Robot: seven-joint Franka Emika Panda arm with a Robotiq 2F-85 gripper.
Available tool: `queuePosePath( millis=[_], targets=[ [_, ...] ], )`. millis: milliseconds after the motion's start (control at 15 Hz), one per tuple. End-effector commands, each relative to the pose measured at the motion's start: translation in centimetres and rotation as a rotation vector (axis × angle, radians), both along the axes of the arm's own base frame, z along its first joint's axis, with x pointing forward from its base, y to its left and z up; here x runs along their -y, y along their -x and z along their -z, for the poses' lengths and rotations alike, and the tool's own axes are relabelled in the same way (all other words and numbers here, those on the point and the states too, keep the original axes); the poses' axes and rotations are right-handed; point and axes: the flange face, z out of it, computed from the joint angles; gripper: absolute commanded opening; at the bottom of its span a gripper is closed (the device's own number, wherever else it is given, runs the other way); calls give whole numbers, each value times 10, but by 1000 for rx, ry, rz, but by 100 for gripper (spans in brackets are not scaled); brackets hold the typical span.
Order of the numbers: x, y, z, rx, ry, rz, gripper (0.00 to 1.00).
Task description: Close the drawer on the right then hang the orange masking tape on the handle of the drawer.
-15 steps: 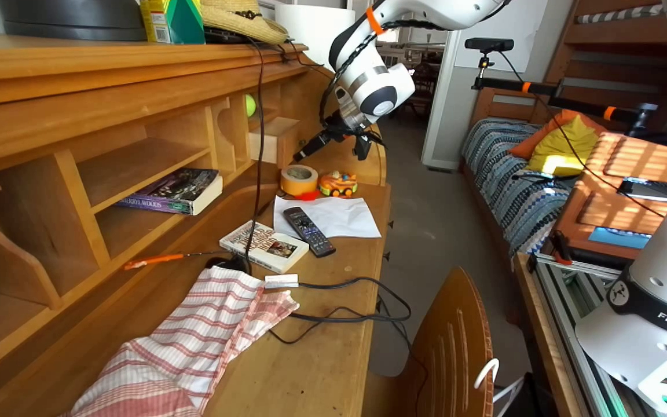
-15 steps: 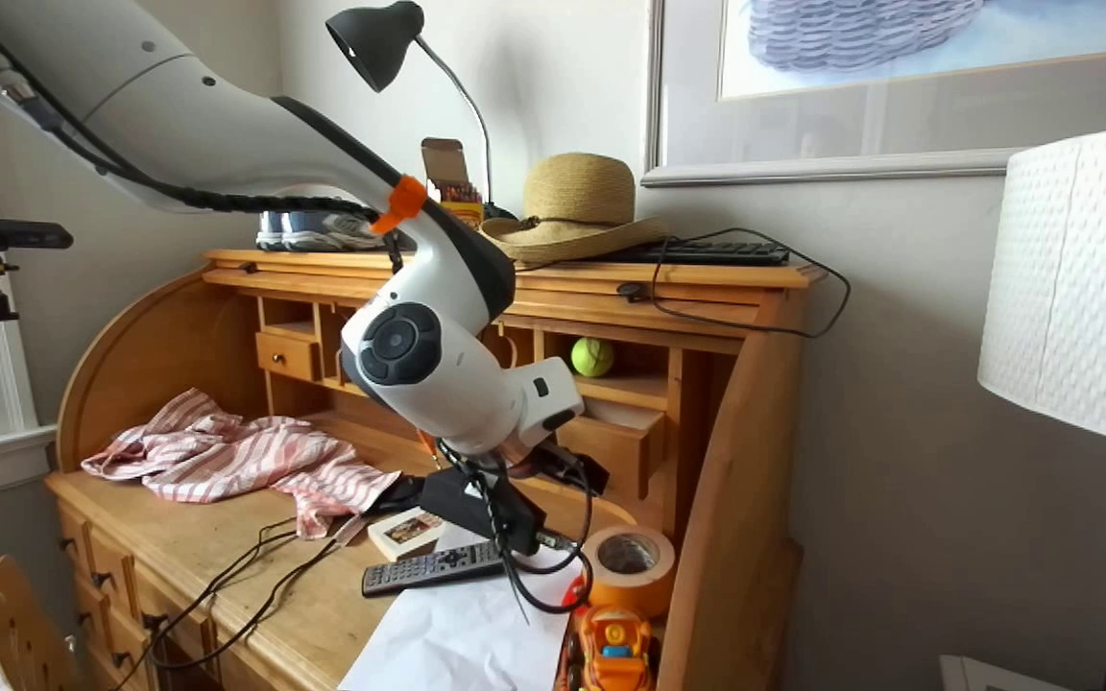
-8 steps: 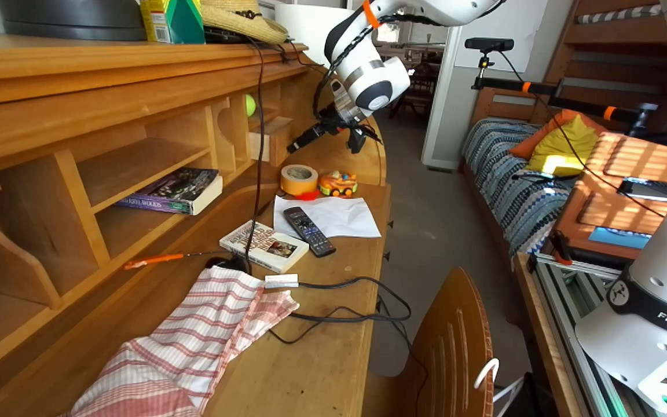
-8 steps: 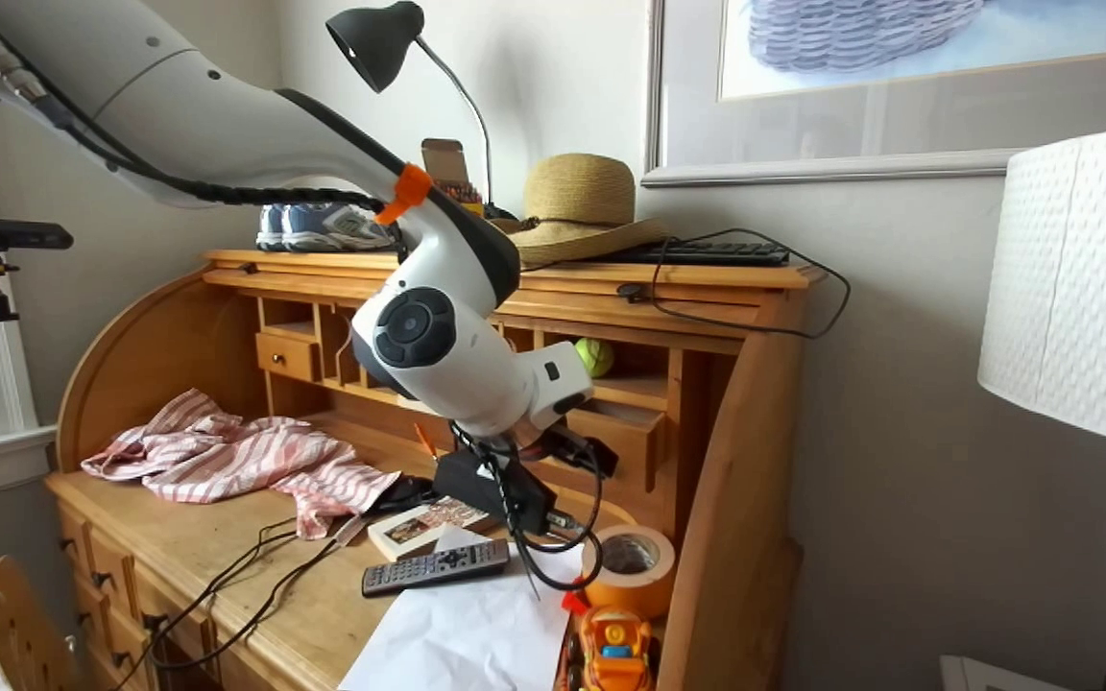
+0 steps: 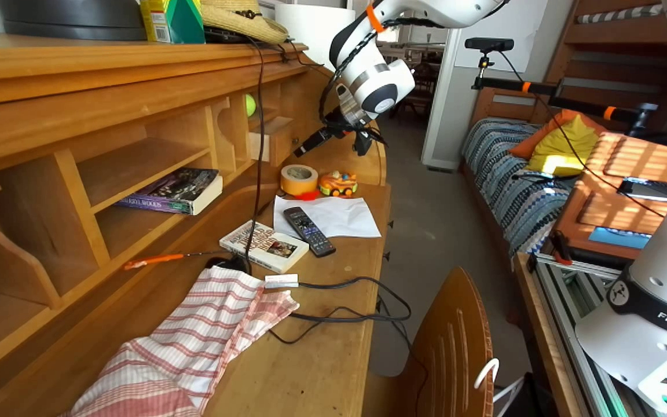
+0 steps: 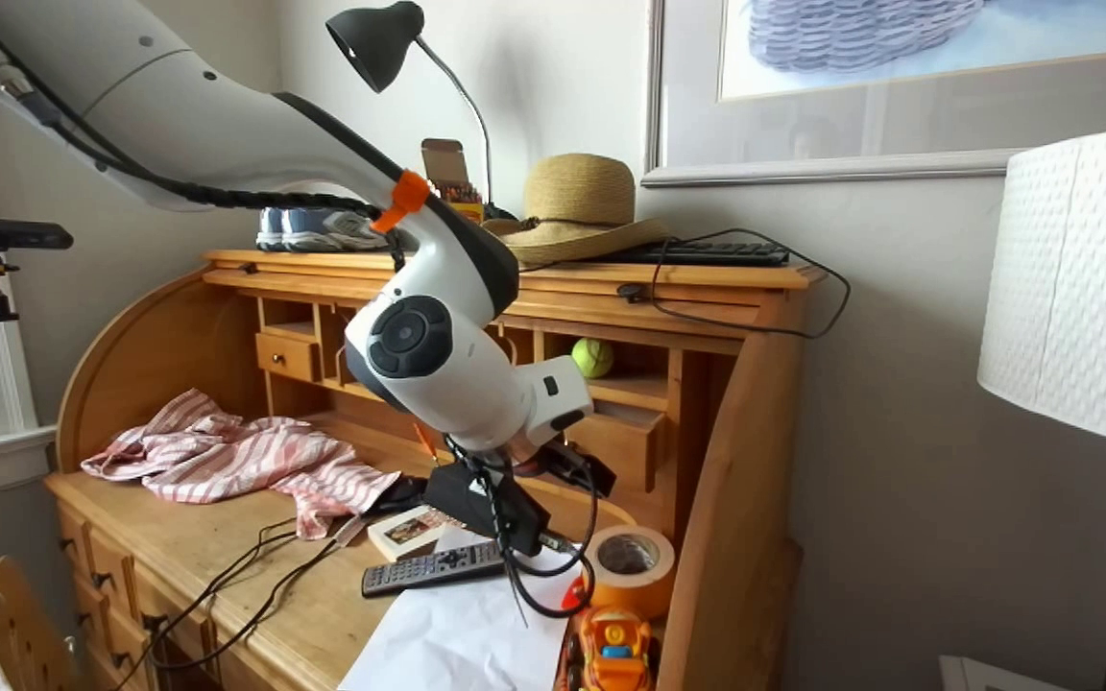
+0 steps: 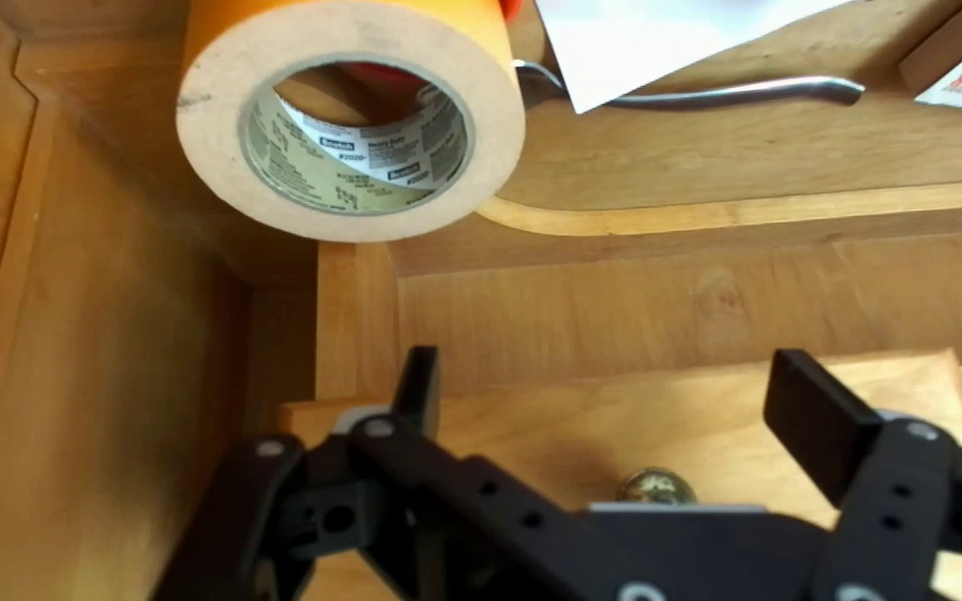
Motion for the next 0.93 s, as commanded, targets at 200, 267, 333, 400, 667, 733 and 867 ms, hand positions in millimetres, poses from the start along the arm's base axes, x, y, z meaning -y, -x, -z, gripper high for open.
queuePosePath(
  millis=[200,267,333,400,667,733,867],
  targets=[
    [1,35,-11,56,-19,-73,100],
    [0,34,-14,81,-17,-76,100],
    [-3,29,-16,113,-23,-70,100],
    [-6,25,-17,142,-29,-58,100],
    [-23,1,-13,245,-21,-30,100],
    [-27,-8,-11,264,-9,-30,100],
    [-32,-25,-7,298,25,-39,100]
  ],
)
